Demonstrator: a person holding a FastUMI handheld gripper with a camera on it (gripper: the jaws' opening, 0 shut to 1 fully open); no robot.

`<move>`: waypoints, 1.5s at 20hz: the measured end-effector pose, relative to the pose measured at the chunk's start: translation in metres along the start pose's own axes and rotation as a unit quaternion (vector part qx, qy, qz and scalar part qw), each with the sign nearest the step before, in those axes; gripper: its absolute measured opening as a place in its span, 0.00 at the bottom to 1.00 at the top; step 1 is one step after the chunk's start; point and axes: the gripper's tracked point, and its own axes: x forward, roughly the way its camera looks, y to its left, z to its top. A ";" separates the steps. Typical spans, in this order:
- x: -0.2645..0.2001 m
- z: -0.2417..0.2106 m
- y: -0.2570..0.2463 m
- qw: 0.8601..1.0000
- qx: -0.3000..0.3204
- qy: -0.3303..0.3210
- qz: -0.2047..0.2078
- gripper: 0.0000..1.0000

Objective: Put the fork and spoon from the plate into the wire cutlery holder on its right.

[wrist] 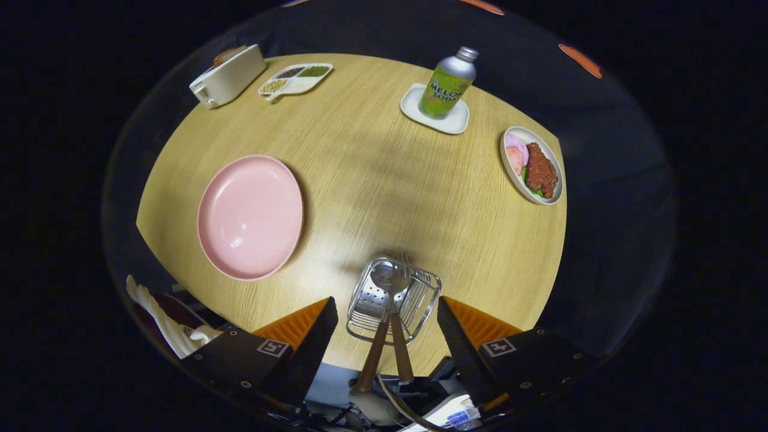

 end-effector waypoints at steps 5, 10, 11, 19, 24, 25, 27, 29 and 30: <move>-0.030 0.035 0.014 0.993 0.056 -0.106 0.012 1.00; -0.071 0.080 0.000 0.965 0.084 -0.246 -0.036 1.00; -0.080 0.090 -0.002 0.957 0.092 -0.273 -0.042 1.00; -0.153 0.119 0.004 0.889 0.123 -0.434 -0.078 1.00; -0.165 0.121 0.019 0.858 0.163 -0.482 -0.069 0.99; -0.166 0.120 0.018 0.854 0.167 -0.487 -0.071 0.99; -0.167 0.118 0.026 0.850 0.172 -0.495 -0.064 1.00; -0.168 0.115 0.031 0.846 0.176 -0.499 -0.060 0.99; -0.170 0.115 0.029 0.844 0.176 -0.502 -0.064 1.00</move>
